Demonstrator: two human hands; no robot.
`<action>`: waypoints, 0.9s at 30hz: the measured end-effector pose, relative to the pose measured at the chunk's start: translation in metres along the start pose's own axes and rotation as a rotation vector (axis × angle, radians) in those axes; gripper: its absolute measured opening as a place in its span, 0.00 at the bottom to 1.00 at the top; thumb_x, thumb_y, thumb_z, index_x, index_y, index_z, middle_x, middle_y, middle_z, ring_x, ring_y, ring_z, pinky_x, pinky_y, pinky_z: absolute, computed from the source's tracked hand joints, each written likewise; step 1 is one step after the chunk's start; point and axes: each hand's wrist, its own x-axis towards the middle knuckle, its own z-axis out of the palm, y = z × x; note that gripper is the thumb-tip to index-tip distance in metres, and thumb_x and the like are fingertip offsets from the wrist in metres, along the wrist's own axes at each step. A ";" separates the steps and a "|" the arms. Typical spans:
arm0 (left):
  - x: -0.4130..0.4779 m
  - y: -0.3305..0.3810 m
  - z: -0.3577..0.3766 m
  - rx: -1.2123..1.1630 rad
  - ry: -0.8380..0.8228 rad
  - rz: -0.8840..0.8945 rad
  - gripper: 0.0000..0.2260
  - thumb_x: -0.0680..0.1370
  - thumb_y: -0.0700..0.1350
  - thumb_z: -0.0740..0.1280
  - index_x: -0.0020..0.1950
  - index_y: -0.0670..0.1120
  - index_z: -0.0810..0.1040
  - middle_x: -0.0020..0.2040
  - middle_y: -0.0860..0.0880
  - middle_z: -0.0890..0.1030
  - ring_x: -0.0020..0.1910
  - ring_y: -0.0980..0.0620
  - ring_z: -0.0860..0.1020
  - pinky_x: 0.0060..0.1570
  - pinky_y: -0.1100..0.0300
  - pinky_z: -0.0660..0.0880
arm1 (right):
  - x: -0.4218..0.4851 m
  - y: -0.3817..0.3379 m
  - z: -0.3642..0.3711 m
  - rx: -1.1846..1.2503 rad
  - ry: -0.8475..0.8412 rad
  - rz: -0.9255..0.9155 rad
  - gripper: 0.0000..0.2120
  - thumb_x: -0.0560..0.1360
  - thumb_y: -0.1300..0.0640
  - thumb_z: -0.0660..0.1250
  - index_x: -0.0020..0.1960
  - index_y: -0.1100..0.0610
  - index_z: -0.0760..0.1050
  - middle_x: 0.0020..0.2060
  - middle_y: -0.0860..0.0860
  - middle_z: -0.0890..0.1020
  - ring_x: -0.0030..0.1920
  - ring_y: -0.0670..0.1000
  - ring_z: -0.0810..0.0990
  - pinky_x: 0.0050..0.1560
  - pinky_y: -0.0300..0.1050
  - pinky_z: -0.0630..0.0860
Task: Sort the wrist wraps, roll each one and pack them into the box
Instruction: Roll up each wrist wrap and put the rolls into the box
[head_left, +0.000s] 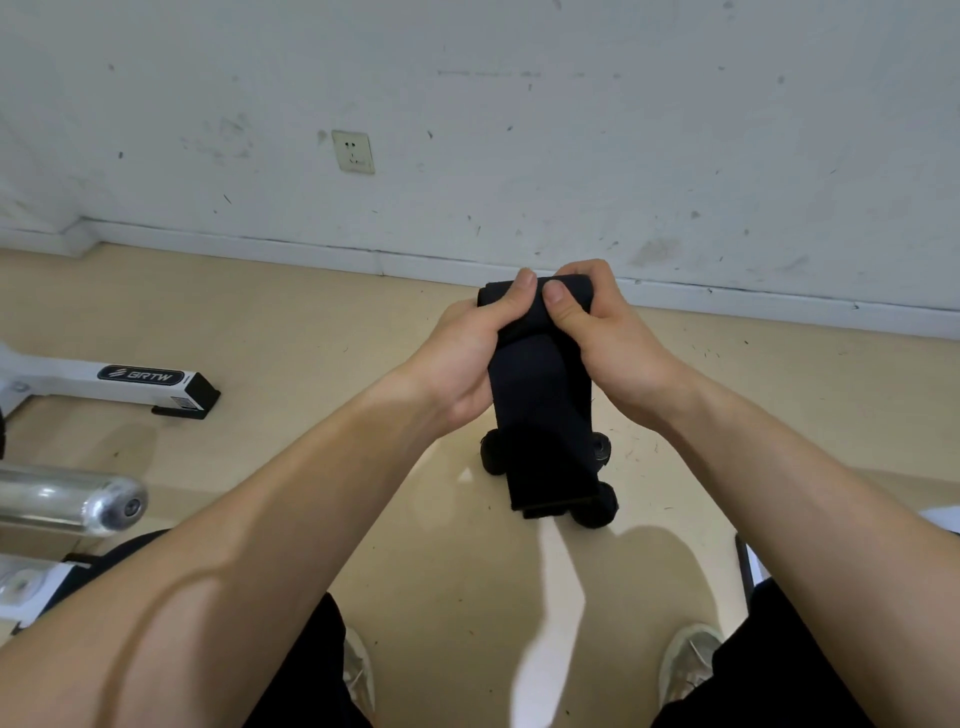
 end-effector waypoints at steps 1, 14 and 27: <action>0.000 0.000 -0.001 0.011 0.011 0.016 0.20 0.85 0.51 0.63 0.68 0.36 0.78 0.63 0.36 0.83 0.62 0.40 0.83 0.64 0.49 0.80 | 0.001 0.000 -0.002 0.034 -0.021 0.026 0.07 0.84 0.51 0.62 0.59 0.52 0.68 0.48 0.48 0.79 0.45 0.45 0.80 0.46 0.42 0.76; -0.001 -0.007 -0.001 0.073 0.008 0.033 0.21 0.84 0.54 0.65 0.69 0.40 0.78 0.63 0.41 0.84 0.63 0.43 0.83 0.66 0.49 0.78 | -0.001 -0.005 0.008 0.359 0.125 0.203 0.17 0.82 0.48 0.66 0.65 0.58 0.71 0.60 0.56 0.82 0.58 0.55 0.85 0.59 0.53 0.81; 0.004 -0.019 0.005 0.079 0.095 -0.008 0.18 0.89 0.49 0.54 0.64 0.42 0.81 0.59 0.43 0.86 0.59 0.46 0.85 0.61 0.51 0.80 | 0.001 -0.006 -0.006 0.448 0.224 0.306 0.21 0.83 0.43 0.63 0.65 0.59 0.75 0.55 0.55 0.86 0.53 0.54 0.87 0.51 0.51 0.83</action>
